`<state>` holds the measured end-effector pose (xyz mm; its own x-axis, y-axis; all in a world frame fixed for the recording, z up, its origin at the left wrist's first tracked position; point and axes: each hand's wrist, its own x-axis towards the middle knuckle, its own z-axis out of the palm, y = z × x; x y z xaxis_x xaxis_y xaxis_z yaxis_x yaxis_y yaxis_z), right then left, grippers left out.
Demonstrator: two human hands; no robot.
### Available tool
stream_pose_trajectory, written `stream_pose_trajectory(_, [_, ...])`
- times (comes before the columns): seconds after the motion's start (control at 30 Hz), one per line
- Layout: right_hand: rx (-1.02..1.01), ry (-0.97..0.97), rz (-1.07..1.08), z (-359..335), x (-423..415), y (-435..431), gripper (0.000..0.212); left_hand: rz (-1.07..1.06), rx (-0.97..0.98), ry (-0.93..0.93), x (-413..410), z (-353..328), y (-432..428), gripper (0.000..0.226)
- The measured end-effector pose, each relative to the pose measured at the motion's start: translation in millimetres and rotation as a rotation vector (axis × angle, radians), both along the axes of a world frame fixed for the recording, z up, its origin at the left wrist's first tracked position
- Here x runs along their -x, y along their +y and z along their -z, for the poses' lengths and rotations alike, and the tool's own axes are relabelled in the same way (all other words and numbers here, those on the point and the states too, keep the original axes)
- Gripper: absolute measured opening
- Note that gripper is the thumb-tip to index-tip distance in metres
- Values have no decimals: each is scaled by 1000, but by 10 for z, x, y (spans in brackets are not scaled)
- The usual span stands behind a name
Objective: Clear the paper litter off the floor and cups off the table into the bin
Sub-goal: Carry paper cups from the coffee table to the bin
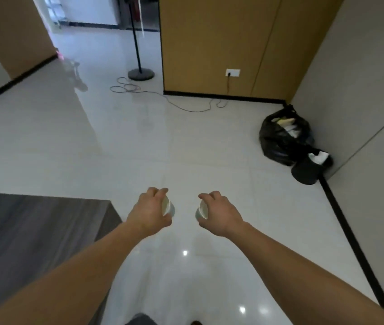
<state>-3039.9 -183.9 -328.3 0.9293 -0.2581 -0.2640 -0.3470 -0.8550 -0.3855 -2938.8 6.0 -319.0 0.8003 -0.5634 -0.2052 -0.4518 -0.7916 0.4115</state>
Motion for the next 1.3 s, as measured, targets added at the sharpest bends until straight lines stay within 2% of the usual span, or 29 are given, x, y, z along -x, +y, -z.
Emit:
stream_pose_trajectory(0.27, [-20, 41, 311, 155, 161, -1615, 70, 269, -74, 13, -459, 163, -1744, 85])
stream_pose_trajectory(0.57, [6, 91, 577, 145, -1, -3373, 72, 528, -12, -6, -1119, 158, -4025, 81])
stream_pose_trajectory(0.77, [-14, 85, 721, 212, 182, -4552, 72, 683, -44, 0, -1083, 189, -5480, 82])
stream_pose_trajectory(1.1, [-18, 117, 771, 254, 592, -6873, 73, 726, -11, 53, -645, 327, -7902, 83])
stream_pose_trajectory(1.3, [-12, 116, 758, 228, 453, -8116, 73, 739, -29, 75, -667, 411, -8981, 83])
